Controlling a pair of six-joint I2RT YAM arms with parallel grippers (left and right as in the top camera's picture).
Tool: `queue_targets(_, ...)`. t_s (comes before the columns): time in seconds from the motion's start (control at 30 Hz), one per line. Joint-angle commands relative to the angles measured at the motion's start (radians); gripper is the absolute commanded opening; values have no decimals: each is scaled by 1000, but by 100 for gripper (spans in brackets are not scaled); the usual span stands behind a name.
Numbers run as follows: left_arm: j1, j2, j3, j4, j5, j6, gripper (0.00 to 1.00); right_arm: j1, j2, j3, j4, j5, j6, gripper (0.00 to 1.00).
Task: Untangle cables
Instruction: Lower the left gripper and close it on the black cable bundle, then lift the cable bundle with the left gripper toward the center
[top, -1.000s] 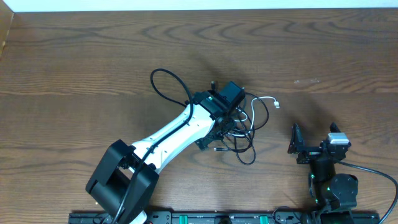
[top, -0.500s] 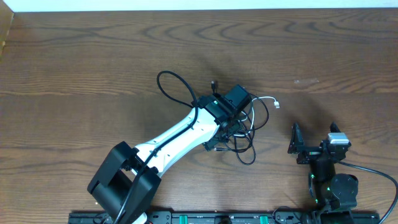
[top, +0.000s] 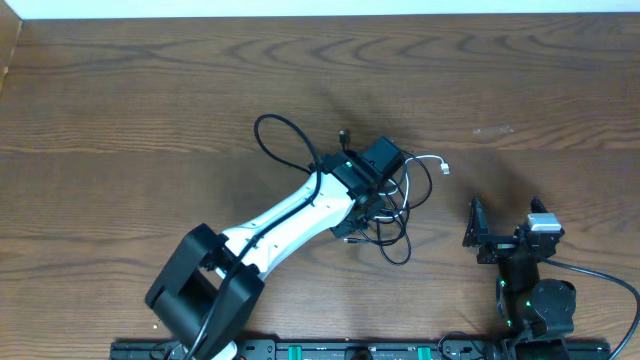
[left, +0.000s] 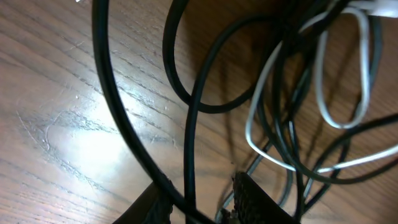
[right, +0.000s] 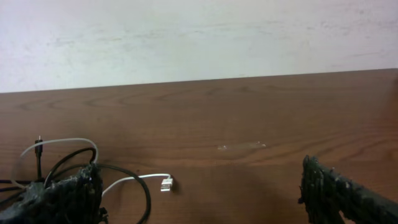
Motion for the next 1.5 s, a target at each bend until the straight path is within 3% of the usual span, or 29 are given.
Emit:
queue_targets(0.0, -1, 38, -12, -2, -7, 0, 33, 2, -2, -2, -3, 8, 11, 99)
queue_targets(0.2, -1, 49, -12, 5, -1, 1, 30, 2, -2, -2, -3, 8, 11, 99)
queue_targets(0.37, -1, 49, -12, 8, -2, 2, 8, 2, -2, -2, -3, 8, 11, 99)
queue_targets(0.6, 0, 23, -6, 8, -29, 45, 8, 2, -2, -2, -3, 8, 11, 99)
queue_targets(0.83, 24, -137, 21, 10, -122, 75, 8, 2, -2, -2, -3, 8, 11, 99)
queue_targets(1.13, 111, -410, 21, 66, -132, 77, 8, 2, -2, -2, -3, 8, 11, 99)
queue_targets(1.47, 146, -513, 21, 90, -127, 77, 8, 2, -2, -2, 21, -11, -18, 99)
